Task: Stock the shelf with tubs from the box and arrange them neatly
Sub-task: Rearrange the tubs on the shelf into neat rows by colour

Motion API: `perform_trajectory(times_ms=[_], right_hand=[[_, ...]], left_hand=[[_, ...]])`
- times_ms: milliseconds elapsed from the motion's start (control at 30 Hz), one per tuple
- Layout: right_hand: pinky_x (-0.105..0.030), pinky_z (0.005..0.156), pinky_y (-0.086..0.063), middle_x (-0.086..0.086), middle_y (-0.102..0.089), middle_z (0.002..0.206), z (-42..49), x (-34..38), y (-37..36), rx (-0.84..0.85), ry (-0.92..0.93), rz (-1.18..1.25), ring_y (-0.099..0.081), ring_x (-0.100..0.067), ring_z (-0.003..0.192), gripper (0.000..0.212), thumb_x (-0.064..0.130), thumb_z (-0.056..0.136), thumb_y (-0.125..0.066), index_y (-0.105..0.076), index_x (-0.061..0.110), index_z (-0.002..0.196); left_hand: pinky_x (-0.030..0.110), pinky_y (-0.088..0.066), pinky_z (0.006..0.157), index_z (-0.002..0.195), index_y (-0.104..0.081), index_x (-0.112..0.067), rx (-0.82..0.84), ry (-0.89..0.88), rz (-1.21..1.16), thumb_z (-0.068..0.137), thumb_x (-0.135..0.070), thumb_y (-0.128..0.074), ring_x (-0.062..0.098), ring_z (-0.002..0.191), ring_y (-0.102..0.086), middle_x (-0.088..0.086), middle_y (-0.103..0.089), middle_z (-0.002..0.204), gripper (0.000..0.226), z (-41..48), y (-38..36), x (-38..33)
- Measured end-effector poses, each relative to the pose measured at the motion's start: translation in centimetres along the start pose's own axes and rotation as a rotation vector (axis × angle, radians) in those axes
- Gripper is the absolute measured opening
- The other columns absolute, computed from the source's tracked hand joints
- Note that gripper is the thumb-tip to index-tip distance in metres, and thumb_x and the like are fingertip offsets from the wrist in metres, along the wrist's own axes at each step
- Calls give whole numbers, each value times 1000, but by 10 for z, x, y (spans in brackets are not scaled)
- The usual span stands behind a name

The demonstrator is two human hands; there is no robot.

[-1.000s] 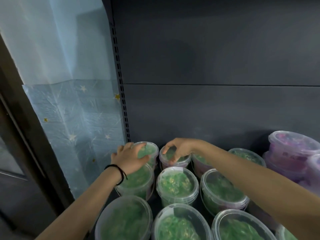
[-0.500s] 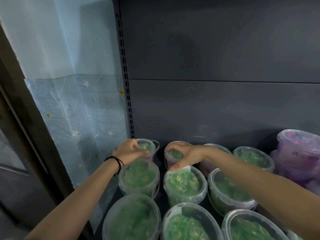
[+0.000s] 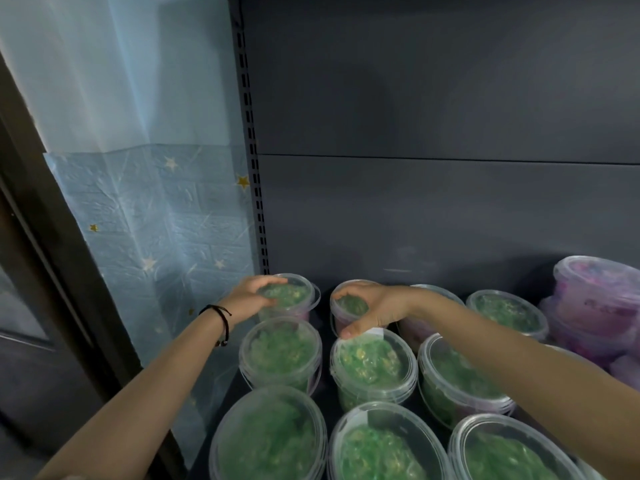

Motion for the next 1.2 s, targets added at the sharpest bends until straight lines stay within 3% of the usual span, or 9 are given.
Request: perform_trajectory(times_ms=[100, 167, 300, 433, 600, 700, 800, 900, 1200], right_hand=[[-38, 118, -25, 10, -17, 157, 4, -1, 0, 26, -42, -7, -19, -14, 144, 92, 57, 74, -74, -26, 31, 148], [-39, 117, -25, 10, -17, 157, 5, -2, -1, 30, -55, -13, -20, -14, 144, 93, 58, 73, -74, -26, 32, 148], [-38, 119, -21, 11, -14, 158, 1, -2, -2, 14, -45, 7, -14, -13, 145, 91, 57, 74, -74, -25, 34, 148], [-36, 120, -15, 11, -15, 158, -2, -1, -4, -11, -13, 3, -9, -11, 146, 87, 54, 78, -71, -25, 31, 149], [-25, 115, -14, 9, -18, 157, -13, 10, -2, -21, 11, -27, -13, -11, 145, 80, 47, 85, -67, -26, 26, 150], [-24, 113, -22, 8, -31, 152, -20, 17, 3, -112, 31, 32, -26, -11, 141, 73, 43, 82, -72, -38, 26, 145], [-32, 115, -27, 11, -38, 144, -23, 29, 2, -150, 70, 45, -33, -8, 135, 69, 52, 77, -74, -47, 35, 137], [-33, 112, -29, 10, -42, 135, -25, 46, -9, -96, 109, -106, -32, -10, 131, 67, 59, 73, -73, -50, 36, 132], [-42, 110, -29, 6, -36, 132, -64, 44, -27, -71, -53, -220, -24, -20, 131, 74, 67, 71, -68, -42, 40, 134]], left_hand=[[32, -36, 104, 138, -42, -26, -65, 18, -120, 90, -5, -60, 16, 134, -35, -5, -38, 137, 55, -1, 3, 6], [40, -38, 106, 138, -41, -21, -167, 28, -138, 87, -5, -65, 23, 134, -38, 4, -36, 145, 58, 3, 7, 11], [29, -41, 93, 134, -45, -13, -209, 52, -174, 85, -9, -68, 17, 114, -48, 6, -49, 130, 54, 10, 7, 17], [35, -43, 101, 134, -47, -12, -187, 36, -202, 91, -8, -62, 21, 121, -51, 8, -53, 135, 46, 14, 12, 23], [29, -36, 102, 133, -49, -10, -188, -34, -1, 99, -18, -48, 22, 128, -46, 8, -49, 140, 35, 7, 9, 13], [32, -37, 102, 116, -59, -21, -330, -142, 123, 90, -35, -60, 19, 119, -47, 3, -53, 123, 30, -22, 19, 0], [33, -34, 99, 104, -58, -39, -235, -176, 349, 64, -79, -47, 10, 111, -35, -10, -46, 111, 58, -64, 5, -19], [36, -31, 100, 122, -44, -43, -88, -84, 602, 41, -102, -25, 13, 116, -28, -11, -35, 119, 103, -89, -19, -24], [39, -28, 108, 143, -29, -38, -43, -77, 752, 43, -97, -29, 18, 128, -23, -8, -32, 135, 116, -92, -31, -26]])
Point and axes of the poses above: each hand's wrist, its own z-axis towards the middle knuckle, its own y-axis out of the back of the hand, x = y × z, the point moved 9 cm from there along z, towards the middle knuckle
